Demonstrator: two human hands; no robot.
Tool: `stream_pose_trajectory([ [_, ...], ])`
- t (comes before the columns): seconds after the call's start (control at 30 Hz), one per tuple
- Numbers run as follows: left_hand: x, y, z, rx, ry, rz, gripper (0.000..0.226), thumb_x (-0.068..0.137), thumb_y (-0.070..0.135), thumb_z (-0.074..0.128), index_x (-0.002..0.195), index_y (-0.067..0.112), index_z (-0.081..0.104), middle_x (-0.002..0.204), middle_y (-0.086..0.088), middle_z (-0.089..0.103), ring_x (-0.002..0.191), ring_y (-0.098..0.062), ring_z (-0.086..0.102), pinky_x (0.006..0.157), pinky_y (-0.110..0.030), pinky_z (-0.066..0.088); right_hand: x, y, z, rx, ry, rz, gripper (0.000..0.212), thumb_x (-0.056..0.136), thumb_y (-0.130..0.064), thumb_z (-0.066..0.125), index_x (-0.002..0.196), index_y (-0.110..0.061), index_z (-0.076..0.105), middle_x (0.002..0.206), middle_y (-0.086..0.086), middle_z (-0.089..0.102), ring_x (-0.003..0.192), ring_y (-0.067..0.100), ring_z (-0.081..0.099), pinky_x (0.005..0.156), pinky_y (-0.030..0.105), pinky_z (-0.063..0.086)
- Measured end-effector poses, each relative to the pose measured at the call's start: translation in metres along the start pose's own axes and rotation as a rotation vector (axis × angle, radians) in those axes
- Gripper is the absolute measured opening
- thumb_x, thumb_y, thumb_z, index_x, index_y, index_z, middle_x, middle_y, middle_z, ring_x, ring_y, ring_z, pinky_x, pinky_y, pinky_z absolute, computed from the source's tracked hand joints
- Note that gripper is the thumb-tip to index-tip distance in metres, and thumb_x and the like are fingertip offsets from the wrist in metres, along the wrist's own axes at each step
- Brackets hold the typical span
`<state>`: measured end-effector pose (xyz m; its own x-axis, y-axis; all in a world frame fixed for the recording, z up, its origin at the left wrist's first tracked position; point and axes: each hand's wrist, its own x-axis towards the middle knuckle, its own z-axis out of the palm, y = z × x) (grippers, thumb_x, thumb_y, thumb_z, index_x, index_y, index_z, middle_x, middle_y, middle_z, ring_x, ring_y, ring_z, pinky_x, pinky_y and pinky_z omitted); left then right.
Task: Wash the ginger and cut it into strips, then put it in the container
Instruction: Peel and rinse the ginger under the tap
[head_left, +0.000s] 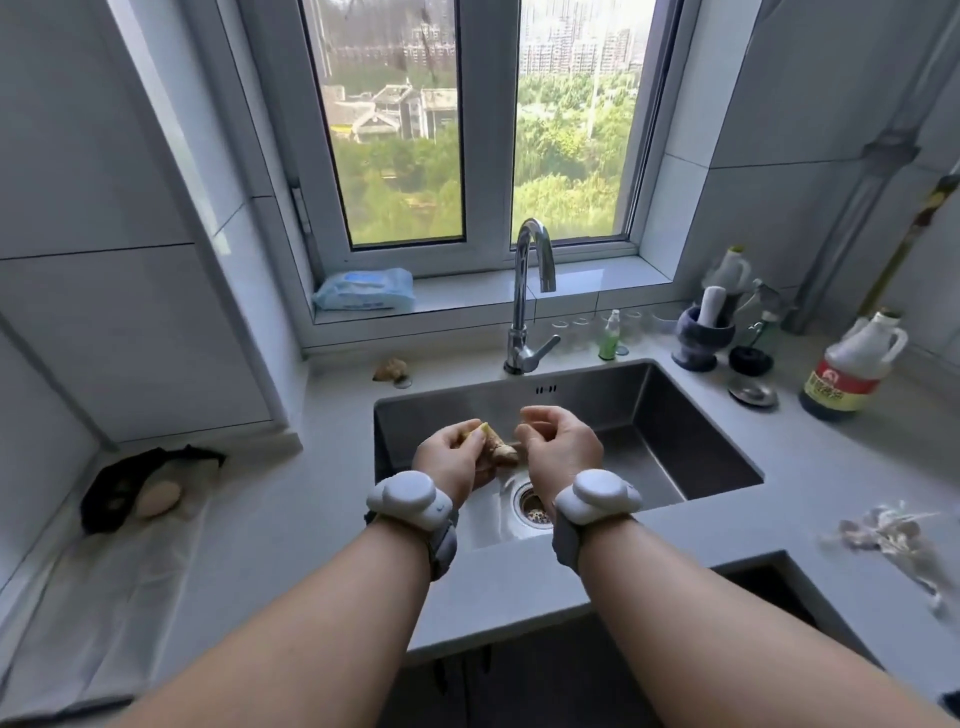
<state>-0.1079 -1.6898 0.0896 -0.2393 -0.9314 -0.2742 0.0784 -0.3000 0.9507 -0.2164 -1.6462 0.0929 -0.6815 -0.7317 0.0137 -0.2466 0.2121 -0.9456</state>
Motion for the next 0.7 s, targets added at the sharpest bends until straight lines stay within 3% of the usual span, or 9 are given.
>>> stream_pose_trajectory([
  [0.1, 0.035, 0.004, 0.008, -0.022, -0.020, -0.008, 0.019, 0.094, 0.008, 0.057, 0.111, 0.005, 0.063, 0.100, -0.019, 0.068, 0.083, -0.025, 0.067, 0.071, -0.029, 0.058, 0.034, 0.001, 0.004, -0.062, -0.075, 0.049, 0.021, 0.087, -0.031, 0.071, 0.107, -0.024, 0.072, 0.097, -0.006, 0.073, 0.092, 0.011, 0.068, 0.091, 0.030, 0.053],
  [0.2, 0.066, 0.011, 0.014, -0.017, -0.038, -0.010, 0.022, 0.088, 0.010, 0.066, 0.109, 0.002, 0.064, 0.099, -0.017, 0.069, 0.086, -0.026, 0.067, 0.079, -0.035, 0.057, 0.061, 0.001, 0.013, 0.016, -0.202, 0.203, 0.033, 0.079, -0.044, 0.076, 0.101, -0.019, 0.072, 0.090, -0.002, 0.076, 0.085, 0.018, 0.073, 0.082, 0.040, 0.060],
  [0.3, 0.096, 0.018, 0.016, 0.061, -0.119, 0.015, 0.030, 0.079, 0.010, 0.076, 0.107, 0.006, 0.064, 0.098, -0.013, 0.071, 0.089, -0.026, 0.068, 0.085, -0.037, 0.056, 0.081, -0.003, 0.024, 0.203, -0.179, 0.309, 0.021, 0.082, -0.026, 0.076, 0.094, -0.009, 0.073, 0.083, 0.011, 0.076, 0.083, 0.027, 0.073, 0.083, 0.044, 0.060],
  [0.4, 0.119, 0.022, 0.019, 0.117, -0.215, 0.047, 0.024, 0.078, -0.003, 0.072, 0.098, 0.009, 0.067, 0.095, -0.011, 0.072, 0.082, -0.018, 0.068, 0.078, -0.029, 0.055, 0.096, -0.006, 0.032, 0.324, -0.135, 0.352, 0.018, 0.086, -0.009, 0.070, 0.104, -0.006, 0.068, 0.088, 0.017, 0.073, 0.076, 0.023, 0.068, 0.079, 0.040, 0.059],
  [0.53, 0.136, 0.023, 0.020, 0.218, -0.282, 0.086, 0.034, 0.078, -0.013, 0.062, 0.083, 0.020, 0.070, 0.076, 0.002, 0.073, 0.075, -0.015, 0.066, 0.081, -0.031, 0.055, 0.107, -0.003, 0.036, 0.233, -0.162, 0.306, 0.019, 0.086, -0.007, 0.069, 0.105, -0.007, 0.069, 0.088, 0.016, 0.074, 0.074, 0.022, 0.070, 0.081, 0.041, 0.059],
  [0.63, 0.147, 0.026, 0.018, 0.216, -0.322, 0.087, 0.038, 0.079, -0.016, 0.054, 0.102, 0.010, 0.070, 0.085, -0.001, 0.073, 0.080, -0.017, 0.067, 0.084, -0.034, 0.055, 0.113, -0.005, 0.041, 0.227, -0.227, 0.279, 0.022, 0.089, -0.012, 0.068, 0.111, -0.011, 0.067, 0.095, 0.011, 0.075, 0.078, 0.019, 0.071, 0.085, 0.041, 0.059],
  [0.7, 0.151, 0.030, 0.017, 0.204, -0.323, 0.072, 0.039, 0.079, -0.013, 0.054, 0.103, 0.013, 0.069, 0.081, 0.003, 0.073, 0.076, -0.012, 0.068, 0.077, -0.027, 0.056, 0.116, -0.007, 0.045, 0.216, -0.236, 0.259, 0.025, 0.090, -0.015, 0.070, 0.113, -0.010, 0.065, 0.100, 0.012, 0.073, 0.080, 0.019, 0.071, 0.082, 0.040, 0.060],
])
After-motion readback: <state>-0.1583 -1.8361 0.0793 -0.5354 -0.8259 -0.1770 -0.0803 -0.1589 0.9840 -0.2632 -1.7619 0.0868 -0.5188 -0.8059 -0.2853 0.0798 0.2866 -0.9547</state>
